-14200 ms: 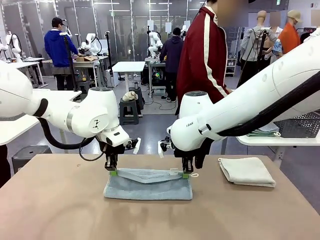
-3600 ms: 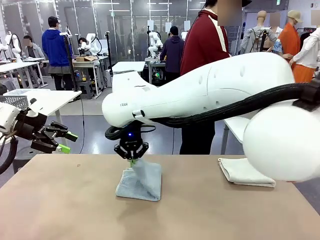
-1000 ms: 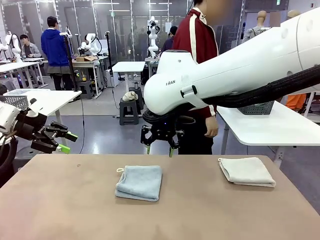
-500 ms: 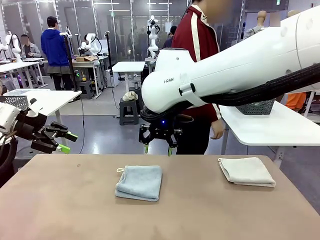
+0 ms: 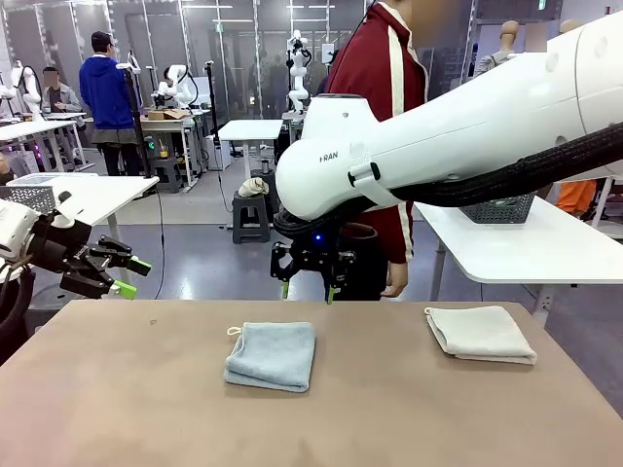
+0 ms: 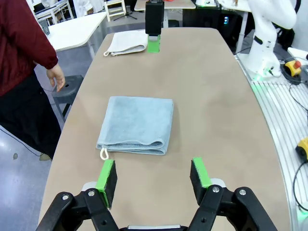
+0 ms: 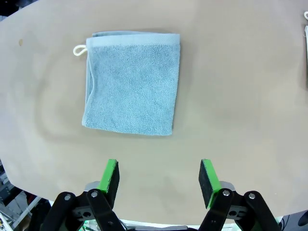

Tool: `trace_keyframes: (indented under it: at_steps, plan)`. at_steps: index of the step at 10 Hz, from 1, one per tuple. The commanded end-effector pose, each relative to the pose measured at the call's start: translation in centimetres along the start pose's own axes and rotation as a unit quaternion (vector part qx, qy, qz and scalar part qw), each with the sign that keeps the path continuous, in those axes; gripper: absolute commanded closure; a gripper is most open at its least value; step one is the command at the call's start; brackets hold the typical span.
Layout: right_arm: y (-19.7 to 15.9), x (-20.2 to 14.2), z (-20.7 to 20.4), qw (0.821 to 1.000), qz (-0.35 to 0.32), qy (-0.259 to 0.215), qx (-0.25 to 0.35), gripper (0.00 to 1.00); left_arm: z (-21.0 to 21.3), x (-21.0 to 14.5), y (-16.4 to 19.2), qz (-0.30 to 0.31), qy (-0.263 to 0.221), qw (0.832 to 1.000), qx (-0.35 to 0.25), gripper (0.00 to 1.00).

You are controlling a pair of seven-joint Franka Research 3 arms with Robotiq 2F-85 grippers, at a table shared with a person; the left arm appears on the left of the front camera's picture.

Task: Fold the towels and place them in the basket.
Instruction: Stack the folded Towel with hook on the right side of the table.

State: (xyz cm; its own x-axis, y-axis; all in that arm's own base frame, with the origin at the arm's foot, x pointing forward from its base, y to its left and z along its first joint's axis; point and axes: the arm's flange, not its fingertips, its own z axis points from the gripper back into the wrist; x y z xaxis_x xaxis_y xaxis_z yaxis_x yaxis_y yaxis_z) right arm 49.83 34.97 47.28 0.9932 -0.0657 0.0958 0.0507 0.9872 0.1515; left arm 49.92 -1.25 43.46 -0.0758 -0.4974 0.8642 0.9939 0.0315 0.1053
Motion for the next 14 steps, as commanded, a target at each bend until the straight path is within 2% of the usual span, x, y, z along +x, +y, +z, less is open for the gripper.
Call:
trace_keyframes:
  at_steps: [1,2,6,8,13,14]
  plan:
    - [0.0,0.0,0.0,1.0,0.0,0.0,0.0,0.16,0.0,0.2,-0.1,0.004,-0.006,1.0,-0.001,0.22]
    - [0.1,-0.1,-1.2,1.0,-0.025,-0.005,0.01,0.16,0.0,0.2,-0.1,0.004,-0.006,1.0,-0.001,0.22]
    - [-2.3,-0.8,-6.0,0.998,-0.048,-0.007,0.036,0.16,0.0,0.2,-0.1,0.004,-0.006,1.0,-0.001,0.22]
    - [-3.7,-1.1,-8.3,0.998,-0.042,-0.01,0.034,0.16,0.0,0.2,-0.1,0.004,-0.006,1.0,-0.001,0.22]
    - [-4.7,0.1,-13.6,0.996,0.0,-0.075,0.043,0.16,0.0,0.2,-0.1,0.004,-0.006,1.0,-0.001,0.22]
    - [-4.8,0.7,-14.1,0.997,-0.004,-0.067,0.047,0.16,0.0,0.2,-0.1,0.004,-0.006,1.0,-0.001,0.22]
